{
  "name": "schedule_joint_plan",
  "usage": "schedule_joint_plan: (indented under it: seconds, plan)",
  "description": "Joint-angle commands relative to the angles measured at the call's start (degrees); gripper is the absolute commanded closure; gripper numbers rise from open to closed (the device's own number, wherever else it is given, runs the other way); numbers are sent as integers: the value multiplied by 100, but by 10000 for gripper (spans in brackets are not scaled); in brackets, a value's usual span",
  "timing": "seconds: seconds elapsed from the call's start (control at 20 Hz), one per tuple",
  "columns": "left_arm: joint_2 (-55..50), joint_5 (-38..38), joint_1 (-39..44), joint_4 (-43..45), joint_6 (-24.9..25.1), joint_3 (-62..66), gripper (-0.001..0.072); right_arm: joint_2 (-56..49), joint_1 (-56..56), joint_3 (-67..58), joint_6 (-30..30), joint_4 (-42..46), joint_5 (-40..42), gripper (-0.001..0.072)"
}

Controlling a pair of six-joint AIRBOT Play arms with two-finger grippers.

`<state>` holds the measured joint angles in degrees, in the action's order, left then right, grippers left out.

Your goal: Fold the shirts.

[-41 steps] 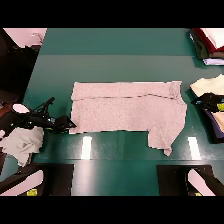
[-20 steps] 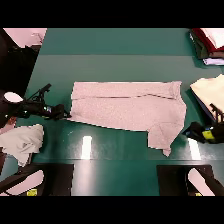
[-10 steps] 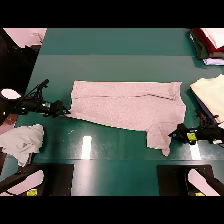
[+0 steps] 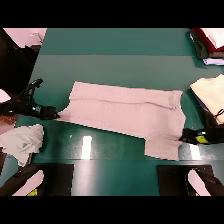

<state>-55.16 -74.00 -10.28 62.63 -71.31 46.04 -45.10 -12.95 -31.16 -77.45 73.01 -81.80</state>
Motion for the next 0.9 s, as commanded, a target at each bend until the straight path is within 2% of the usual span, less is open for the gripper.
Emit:
schedule_joint_plan:
  seconds: [0.0, 0.1, 0.25, 0.4, 0.55, 0.65, 0.85]
  plan:
    - [643, -398, -4, 181, -74, -63, 686, 890, 11, -507, -114, 553, -673, 700]
    - [651, -439, -4, -188, -74, -63, 685, 1224, 15, -684, -116, 402, -516, 700]
    - [579, 26, -4, -748, -72, -61, 686, 1178, 15, -944, -109, 160, -210, 700]
    - [382, 560, 254, -772, -72, -57, 686, 485, 72, -1340, -66, -199, 94, 700]
    - [-153, 1250, 776, -688, -81, -57, 685, -420, 446, -1891, -63, -188, 544, 700]
    - [-511, 1731, 822, -688, -354, -57, 685, -1012, 688, -2288, -66, -157, 686, 700]
    - [-1152, 2216, 822, -772, -374, -26, 685, -2074, 944, -3099, -68, -101, 713, 700]
